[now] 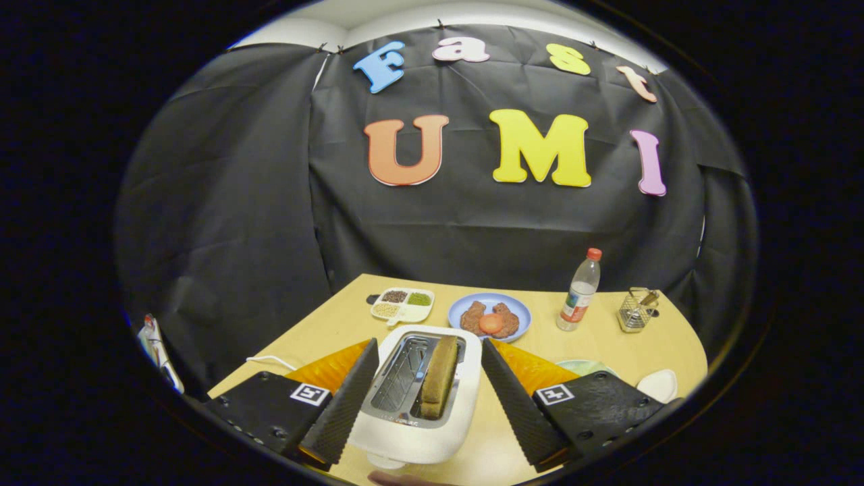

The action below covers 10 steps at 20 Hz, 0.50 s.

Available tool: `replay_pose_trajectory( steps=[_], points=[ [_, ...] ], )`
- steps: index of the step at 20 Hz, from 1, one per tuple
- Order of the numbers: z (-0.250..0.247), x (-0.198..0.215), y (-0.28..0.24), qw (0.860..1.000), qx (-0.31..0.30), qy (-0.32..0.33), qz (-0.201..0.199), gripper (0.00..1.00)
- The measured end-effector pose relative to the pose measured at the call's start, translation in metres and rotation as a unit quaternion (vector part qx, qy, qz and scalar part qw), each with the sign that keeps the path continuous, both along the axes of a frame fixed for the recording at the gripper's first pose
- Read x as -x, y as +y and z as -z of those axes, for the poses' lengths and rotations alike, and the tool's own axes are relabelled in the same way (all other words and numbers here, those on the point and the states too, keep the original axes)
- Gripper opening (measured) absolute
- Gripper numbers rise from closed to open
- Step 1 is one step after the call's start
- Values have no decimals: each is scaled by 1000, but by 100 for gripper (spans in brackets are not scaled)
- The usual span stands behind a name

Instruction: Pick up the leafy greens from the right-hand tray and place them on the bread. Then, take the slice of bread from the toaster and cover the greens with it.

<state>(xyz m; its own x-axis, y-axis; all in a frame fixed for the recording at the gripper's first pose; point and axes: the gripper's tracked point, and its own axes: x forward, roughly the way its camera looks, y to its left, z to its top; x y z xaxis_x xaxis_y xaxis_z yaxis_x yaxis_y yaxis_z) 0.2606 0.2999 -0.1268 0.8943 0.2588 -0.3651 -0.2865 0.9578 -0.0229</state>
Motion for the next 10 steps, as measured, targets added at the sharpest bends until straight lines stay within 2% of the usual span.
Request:
replay_pose_trajectory(
  steps=[8,9,10],
  points=[
    [40,-25,5,996,21,79,41,94],
    [43,-24,5,995,18,86,43,92],
    [43,-24,6,995,13,92,45,78]
  ],
)
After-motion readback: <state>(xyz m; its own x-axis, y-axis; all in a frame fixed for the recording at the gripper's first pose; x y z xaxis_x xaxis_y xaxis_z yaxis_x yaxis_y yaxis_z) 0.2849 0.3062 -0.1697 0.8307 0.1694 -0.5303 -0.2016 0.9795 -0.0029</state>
